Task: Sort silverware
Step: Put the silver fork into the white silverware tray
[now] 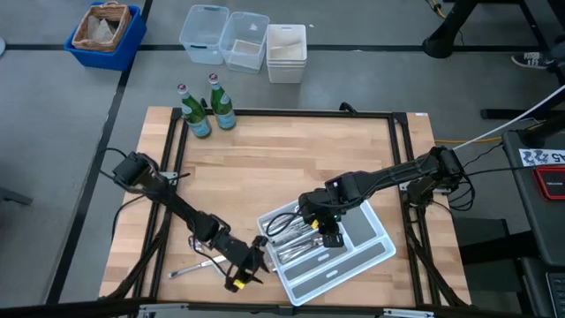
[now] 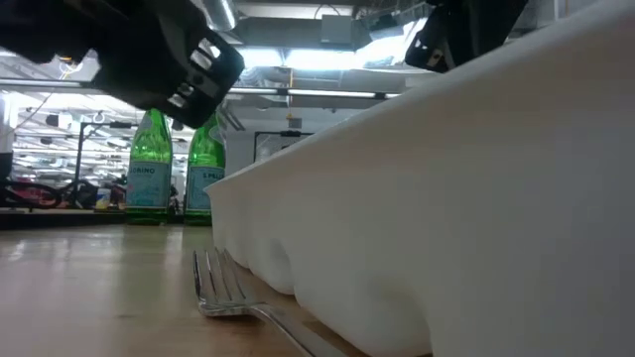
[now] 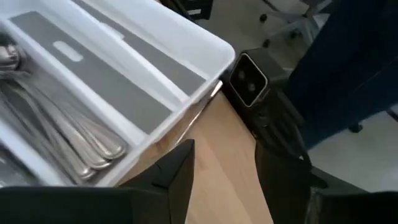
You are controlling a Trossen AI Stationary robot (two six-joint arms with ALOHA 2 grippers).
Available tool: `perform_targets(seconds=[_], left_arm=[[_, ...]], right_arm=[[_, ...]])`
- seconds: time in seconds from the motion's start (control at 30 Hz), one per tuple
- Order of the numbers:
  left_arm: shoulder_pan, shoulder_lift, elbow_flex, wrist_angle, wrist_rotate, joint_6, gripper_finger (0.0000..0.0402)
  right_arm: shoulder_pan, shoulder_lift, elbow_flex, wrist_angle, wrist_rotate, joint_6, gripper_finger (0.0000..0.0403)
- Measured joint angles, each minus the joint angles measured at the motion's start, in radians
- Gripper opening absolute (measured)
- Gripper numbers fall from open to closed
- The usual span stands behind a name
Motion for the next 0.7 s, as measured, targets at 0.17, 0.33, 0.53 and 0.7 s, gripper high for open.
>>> perform_targets(seconds=[0.17, 0.33, 0.53, 0.7], left_arm=[[-0.007, 0.045, 0.005, 0.02, -0.03, 0.039, 0.0157], [0.003, 0.087, 0.008, 0.017, -0.077, 0.05, 0.0157], [0.013, 0.107, 0.008, 0.016, -0.119, 0.053, 0.0157], [0.012, 0.107, 0.009, 0.01, -0.134, 0.092, 0.0157]], right_arm=[[0.0, 0.0, 0.0, 0.002, 0.001, 0.0, 0.0131], [0.0, 0.0, 0.0, 0.005, 0.016, 0.004, 0.0131], [0.0, 0.0, 0.0, 0.006, 0.017, 0.013, 0.0131], [0.0, 0.0, 0.0, 0.006, 0.017, 0.013, 0.0131]])
